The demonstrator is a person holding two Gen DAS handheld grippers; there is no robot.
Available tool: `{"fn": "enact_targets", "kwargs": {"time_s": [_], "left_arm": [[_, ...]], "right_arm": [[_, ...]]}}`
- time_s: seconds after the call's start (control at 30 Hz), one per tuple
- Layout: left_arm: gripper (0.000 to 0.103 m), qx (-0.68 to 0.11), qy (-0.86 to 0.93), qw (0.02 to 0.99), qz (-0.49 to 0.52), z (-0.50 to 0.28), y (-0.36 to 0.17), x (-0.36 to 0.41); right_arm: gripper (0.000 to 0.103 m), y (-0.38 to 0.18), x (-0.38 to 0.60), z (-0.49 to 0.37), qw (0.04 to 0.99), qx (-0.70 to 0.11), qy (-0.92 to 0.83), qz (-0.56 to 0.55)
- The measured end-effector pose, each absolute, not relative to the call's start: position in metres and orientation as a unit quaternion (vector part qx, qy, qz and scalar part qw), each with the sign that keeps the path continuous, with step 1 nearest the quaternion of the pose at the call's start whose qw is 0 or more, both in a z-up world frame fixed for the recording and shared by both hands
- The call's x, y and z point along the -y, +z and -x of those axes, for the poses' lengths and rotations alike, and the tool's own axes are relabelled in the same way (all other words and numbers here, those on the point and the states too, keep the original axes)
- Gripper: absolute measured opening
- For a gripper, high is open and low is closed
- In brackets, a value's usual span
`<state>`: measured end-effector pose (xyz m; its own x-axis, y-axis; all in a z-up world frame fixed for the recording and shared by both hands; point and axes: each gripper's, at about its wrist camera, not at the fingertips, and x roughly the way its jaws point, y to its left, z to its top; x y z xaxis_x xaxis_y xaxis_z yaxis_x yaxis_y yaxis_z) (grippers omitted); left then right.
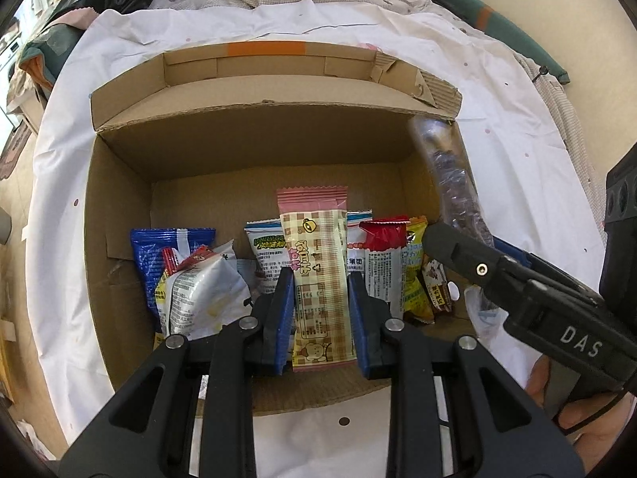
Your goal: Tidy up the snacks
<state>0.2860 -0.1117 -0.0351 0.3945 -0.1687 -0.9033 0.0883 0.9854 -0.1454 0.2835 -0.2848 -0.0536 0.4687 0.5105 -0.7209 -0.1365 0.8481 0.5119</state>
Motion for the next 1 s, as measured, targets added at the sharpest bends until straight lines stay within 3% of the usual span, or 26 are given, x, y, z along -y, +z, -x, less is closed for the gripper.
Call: {"fn": "enact_targets", "kwargs": {"time_s": [0.03,0.07,0.1,0.17,0.2,0.6,0.73,1.0], "left_arm": [[0.033,-0.548,-0.080,0.832,0.037,-0.287,-0.036,0.113],[0.048,-0.550,-0.083,0.830,0.038,-0.286,-0.036,0.114],[0.056,-0.551,-0.082,0.829,0.040,-0.285,-0.035,0.114],[0.079,-0.543,-0.080,0.834,0.048,-0.282,-0.031,0.113],[0.082,-0.537,-0.080,0.838,0.050,-0.279,-0.028,0.112],[0.083,-0.472,-0.050,0.878,0.056,-0.244,0.011,0.075],[0.083,-0.446,-0.032,0.894,0.041,-0.226,0.019,0.056],[0.083,-0.403,0.010,0.915,0.031,-0.164,0.013,0.008]], "right_arm": [[0.069,-0.053,0.286,-0.283,0.835,-0.476,0.193,-0.197],[0.079,-0.051,0.287,-0.283,0.835,-0.475,0.192,-0.200],[0.086,-0.049,0.288,-0.282,0.836,-0.471,0.192,-0.204],[0.087,-0.045,0.291,-0.280,0.840,-0.461,0.193,-0.211],[0.087,-0.043,0.292,-0.279,0.842,-0.456,0.192,-0.213],[0.087,-0.027,0.295,-0.251,0.860,-0.422,0.187,-0.219],[0.094,-0.015,0.289,-0.229,0.878,-0.400,0.176,-0.197],[0.095,-0.007,0.265,-0.173,0.898,-0.375,0.181,-0.143]]}}
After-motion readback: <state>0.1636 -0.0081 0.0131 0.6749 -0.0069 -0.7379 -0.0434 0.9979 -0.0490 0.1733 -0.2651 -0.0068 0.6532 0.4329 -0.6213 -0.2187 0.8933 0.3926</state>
